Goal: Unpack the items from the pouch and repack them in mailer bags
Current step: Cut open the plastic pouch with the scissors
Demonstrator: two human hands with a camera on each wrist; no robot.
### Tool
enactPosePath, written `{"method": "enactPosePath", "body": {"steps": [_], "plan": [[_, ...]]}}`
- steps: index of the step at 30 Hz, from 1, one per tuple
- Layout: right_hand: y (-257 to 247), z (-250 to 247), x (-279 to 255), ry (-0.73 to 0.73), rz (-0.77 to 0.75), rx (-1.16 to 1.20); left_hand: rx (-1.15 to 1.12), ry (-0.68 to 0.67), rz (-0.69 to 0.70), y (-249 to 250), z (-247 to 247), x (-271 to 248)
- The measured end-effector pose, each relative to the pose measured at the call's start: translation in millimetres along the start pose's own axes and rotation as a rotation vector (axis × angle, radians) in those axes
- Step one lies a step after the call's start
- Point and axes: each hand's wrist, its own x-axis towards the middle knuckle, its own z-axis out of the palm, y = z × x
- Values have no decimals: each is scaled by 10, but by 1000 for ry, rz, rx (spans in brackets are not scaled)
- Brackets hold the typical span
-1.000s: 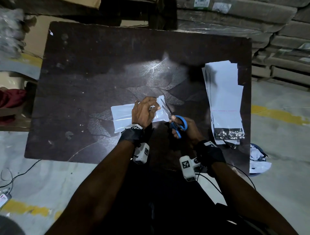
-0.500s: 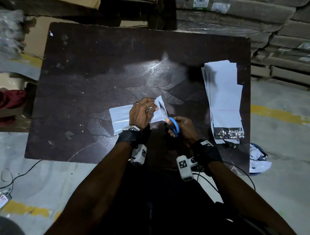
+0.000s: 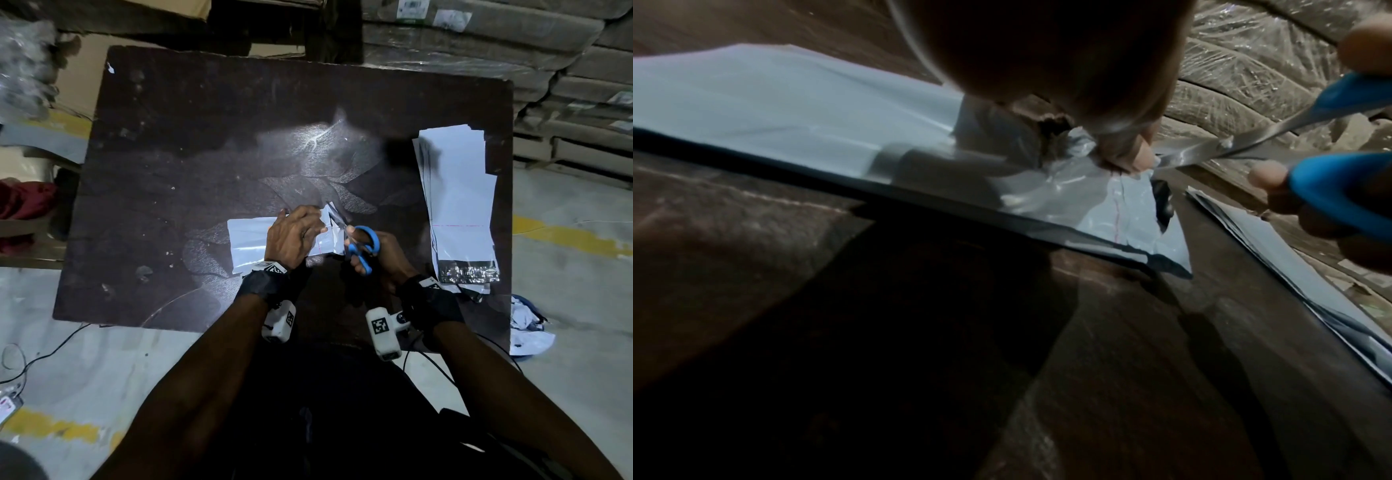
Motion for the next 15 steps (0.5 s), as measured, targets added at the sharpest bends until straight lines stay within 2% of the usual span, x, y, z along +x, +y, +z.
{"method": "enactPosePath", "body": {"steps": [6, 12, 15], "plan": [[61, -14, -34, 2, -89, -89, 19, 0, -29, -2, 6, -21], [13, -54, -117, 10, -100, -107, 82, 17, -59, -21, 16, 0], [-32, -178, -144, 89, -219, -254, 105, -22, -63, -47, -3, -6]]}}
